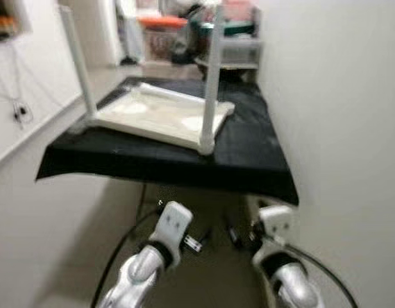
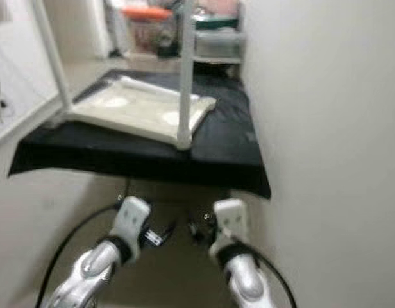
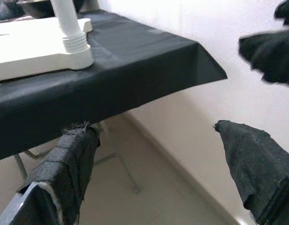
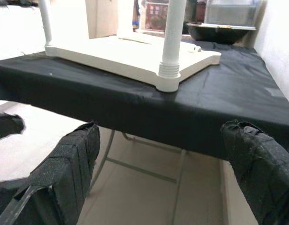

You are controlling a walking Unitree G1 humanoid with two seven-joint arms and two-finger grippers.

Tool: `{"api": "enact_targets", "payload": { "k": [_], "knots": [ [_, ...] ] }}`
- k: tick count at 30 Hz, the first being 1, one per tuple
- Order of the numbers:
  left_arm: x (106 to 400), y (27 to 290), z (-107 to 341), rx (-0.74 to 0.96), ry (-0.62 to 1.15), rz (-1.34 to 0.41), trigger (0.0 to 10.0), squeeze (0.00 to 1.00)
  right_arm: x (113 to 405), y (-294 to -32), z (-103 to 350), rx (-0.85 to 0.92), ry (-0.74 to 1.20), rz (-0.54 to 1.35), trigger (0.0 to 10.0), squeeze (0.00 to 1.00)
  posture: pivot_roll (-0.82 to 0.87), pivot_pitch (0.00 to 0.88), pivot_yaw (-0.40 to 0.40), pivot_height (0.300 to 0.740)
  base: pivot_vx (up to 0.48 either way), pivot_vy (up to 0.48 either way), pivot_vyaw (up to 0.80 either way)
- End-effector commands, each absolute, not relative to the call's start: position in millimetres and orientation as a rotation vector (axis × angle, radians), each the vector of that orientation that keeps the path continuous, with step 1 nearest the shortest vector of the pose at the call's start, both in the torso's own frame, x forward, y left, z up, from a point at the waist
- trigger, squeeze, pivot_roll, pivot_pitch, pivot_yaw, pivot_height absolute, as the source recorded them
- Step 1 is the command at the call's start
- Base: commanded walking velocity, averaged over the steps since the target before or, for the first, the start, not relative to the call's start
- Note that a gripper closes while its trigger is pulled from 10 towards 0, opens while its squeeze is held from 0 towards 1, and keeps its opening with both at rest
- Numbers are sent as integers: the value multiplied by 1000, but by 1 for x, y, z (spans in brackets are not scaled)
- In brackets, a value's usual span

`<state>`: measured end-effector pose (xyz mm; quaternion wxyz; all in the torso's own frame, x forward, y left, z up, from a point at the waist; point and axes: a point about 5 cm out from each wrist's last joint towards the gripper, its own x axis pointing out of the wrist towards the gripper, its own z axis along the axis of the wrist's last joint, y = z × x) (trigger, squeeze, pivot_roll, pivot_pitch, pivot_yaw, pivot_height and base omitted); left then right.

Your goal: Building children table

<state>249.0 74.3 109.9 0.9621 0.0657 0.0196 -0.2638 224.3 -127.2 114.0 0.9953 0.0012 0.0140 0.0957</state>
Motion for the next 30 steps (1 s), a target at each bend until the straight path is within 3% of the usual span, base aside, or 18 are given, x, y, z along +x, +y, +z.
{"api": "enact_targets", "payload": {
  "k": [1,10,17,30],
  "knots": [
    [251,75,109,133,48,-525,10000,0,224,-129,111,15,45,165,10000,0,59,0,-75,740,0,0,0],
    [252,71,110,161,22,-546,10000,0,224,-138,110,51,42,77,10000,0,70,0,-100,740,0,0,0],
    [263,73,119,98,-17,-490,10000,0,222,-144,115,49,14,-22,10000,0,28,0,-27,740,0,0,0],
    [278,72,119,74,-11,-464,10000,0,236,-148,118,52,-10,-83,10000,0,26,0,-17,740,0,0,0]
  ]
}}
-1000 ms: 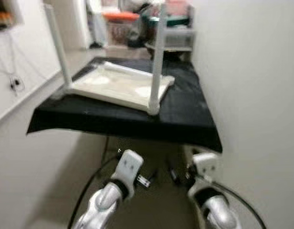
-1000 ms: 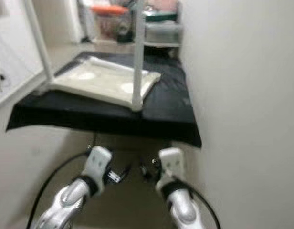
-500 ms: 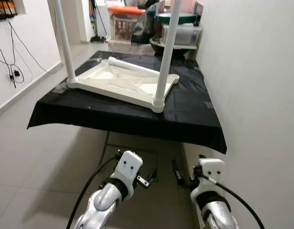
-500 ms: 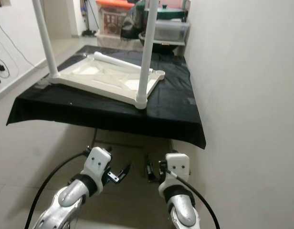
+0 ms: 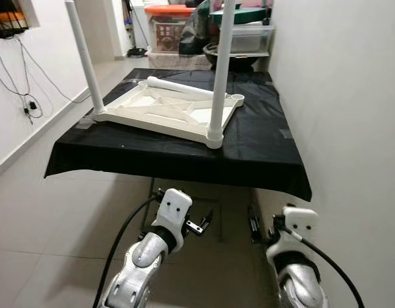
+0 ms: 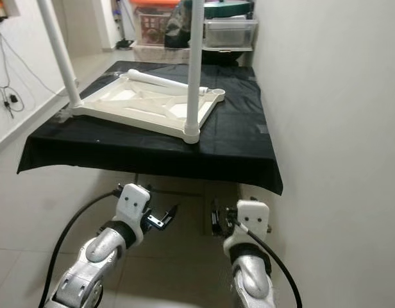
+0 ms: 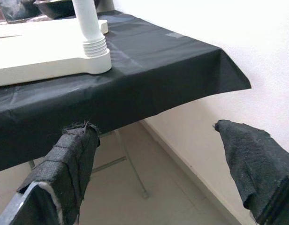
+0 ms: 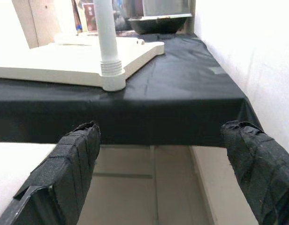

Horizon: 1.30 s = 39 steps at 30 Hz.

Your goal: Building children table

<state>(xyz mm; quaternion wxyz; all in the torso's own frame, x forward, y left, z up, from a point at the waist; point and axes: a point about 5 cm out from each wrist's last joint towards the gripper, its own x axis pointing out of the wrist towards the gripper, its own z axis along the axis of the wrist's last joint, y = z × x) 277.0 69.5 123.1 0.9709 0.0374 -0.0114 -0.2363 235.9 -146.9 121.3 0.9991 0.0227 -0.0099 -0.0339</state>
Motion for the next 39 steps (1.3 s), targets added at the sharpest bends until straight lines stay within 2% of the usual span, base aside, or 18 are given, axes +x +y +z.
{"api": "enact_targets", "payload": {
  "k": [1,25,39],
  "knots": [
    [281,73,117,73,-6,-453,10000,0,238,-149,116,54,-10,-88,10000,0,22,0,-15,740,0,0,0],
    [292,74,116,84,-31,-427,10000,0,247,-148,110,23,-7,-93,10000,0,24,0,-14,740,0,0,-90],
    [290,73,118,71,-57,-430,10000,0,247,-142,111,16,-12,-24,10000,0,32,0,-18,740,0,0,0]
  ]
}}
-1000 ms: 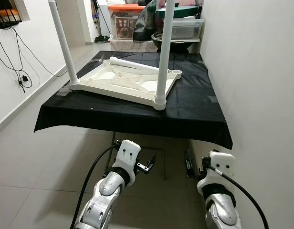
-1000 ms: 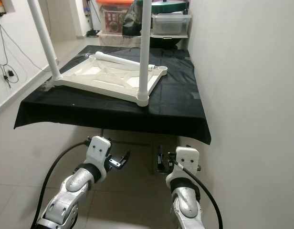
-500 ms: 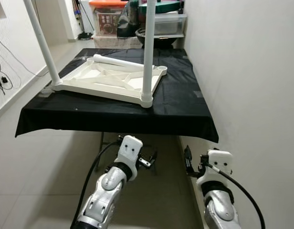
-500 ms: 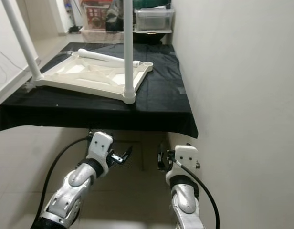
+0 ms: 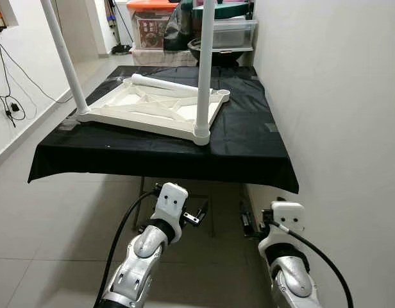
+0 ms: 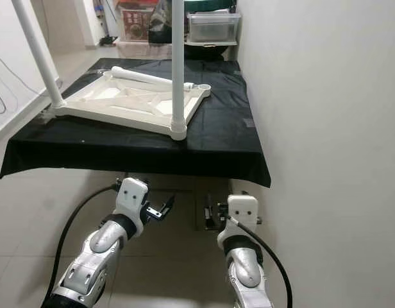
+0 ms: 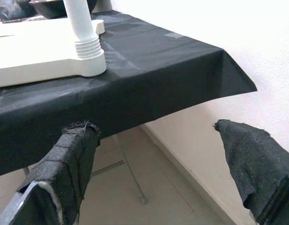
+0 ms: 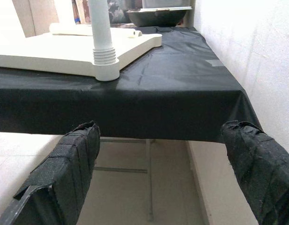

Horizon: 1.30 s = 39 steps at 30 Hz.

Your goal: Building children table

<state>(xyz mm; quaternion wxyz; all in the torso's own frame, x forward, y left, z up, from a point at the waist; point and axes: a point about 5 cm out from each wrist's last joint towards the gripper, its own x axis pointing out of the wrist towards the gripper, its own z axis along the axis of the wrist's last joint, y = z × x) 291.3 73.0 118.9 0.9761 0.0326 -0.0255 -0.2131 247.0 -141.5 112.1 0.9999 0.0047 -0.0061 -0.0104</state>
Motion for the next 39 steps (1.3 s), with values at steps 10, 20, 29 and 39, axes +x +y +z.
{"api": "enact_targets", "payload": {
  "k": [10,20,29,39],
  "knots": [
    [288,72,115,87,-48,-437,10000,0,245,-148,113,22,-32,-71,10000,0,35,0,-18,740,0,0,0],
    [287,72,115,83,-49,-448,10000,0,243,-148,111,20,-19,-73,10000,0,35,0,-22,740,0,0,0],
    [286,71,116,86,-55,-452,10000,0,244,-147,109,21,-10,-63,10000,0,36,0,-25,740,82,0,0],
    [285,70,117,95,-66,-465,10000,0,245,-146,108,18,-2,-59,10000,0,40,0,-24,740,260,0,0]
  ]
}}
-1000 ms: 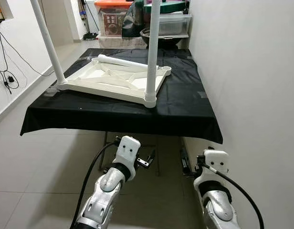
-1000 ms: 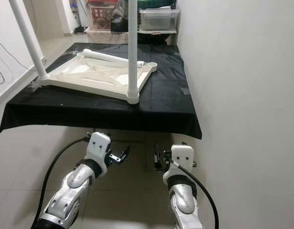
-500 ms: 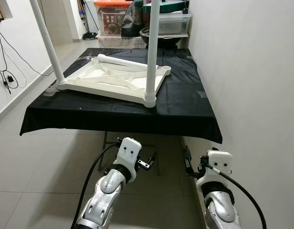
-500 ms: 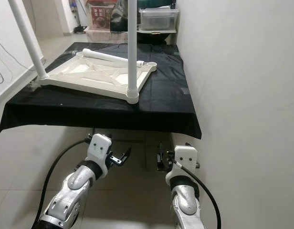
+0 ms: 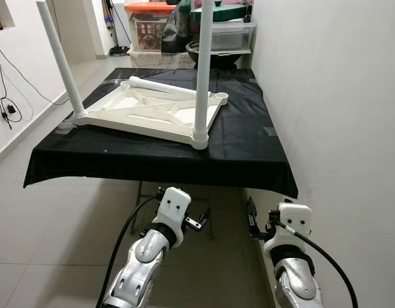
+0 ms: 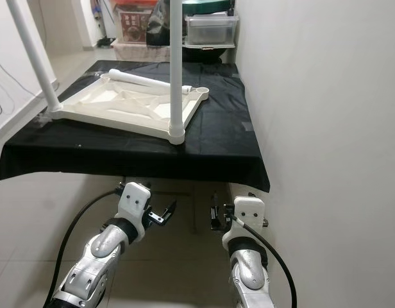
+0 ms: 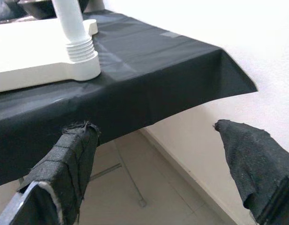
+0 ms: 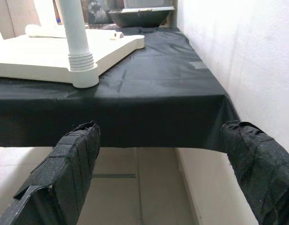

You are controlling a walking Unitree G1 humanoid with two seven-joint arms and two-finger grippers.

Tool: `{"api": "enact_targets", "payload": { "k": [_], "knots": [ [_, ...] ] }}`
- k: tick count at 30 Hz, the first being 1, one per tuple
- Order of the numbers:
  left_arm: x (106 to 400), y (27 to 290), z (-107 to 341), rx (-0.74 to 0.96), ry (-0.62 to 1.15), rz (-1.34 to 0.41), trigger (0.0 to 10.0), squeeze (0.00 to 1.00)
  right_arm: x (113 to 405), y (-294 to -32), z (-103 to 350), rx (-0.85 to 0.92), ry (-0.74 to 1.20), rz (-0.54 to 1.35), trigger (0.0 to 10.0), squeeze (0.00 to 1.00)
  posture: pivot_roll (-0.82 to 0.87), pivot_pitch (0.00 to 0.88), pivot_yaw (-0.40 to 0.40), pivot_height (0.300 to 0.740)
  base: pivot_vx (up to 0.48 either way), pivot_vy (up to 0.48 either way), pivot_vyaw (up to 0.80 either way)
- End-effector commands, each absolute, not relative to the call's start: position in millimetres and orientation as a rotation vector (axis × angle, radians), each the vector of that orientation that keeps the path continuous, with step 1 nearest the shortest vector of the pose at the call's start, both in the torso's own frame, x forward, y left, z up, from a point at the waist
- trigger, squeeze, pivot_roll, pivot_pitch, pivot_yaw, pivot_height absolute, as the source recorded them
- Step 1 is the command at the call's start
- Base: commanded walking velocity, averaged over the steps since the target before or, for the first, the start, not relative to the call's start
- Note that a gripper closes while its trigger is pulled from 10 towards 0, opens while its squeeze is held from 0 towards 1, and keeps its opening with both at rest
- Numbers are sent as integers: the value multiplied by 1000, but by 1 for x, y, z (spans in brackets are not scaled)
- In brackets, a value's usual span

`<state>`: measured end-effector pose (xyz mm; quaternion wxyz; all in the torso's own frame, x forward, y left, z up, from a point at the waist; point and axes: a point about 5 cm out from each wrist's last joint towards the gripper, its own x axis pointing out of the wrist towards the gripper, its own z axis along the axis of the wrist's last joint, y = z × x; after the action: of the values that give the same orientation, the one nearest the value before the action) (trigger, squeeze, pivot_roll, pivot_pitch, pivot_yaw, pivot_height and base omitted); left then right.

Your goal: Building children table

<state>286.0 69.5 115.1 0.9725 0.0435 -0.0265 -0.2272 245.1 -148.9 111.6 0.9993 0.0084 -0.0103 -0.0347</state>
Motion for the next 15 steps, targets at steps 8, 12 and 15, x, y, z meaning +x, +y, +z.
{"api": "enact_targets", "payload": {
  "k": [8,12,15],
  "knots": [
    [285,70,117,93,-67,-465,10000,0,245,-146,109,22,-3,-59,10000,0,38,0,-22,740,282,0,0],
    [285,70,118,90,-70,-459,10000,0,245,-146,109,24,-3,-60,10000,0,39,0,-22,740,283,0,0],
    [286,71,118,87,-71,-451,10000,0,245,-146,109,25,-3,-60,10000,0,39,0,-22,740,282,0,0]
  ]
}}
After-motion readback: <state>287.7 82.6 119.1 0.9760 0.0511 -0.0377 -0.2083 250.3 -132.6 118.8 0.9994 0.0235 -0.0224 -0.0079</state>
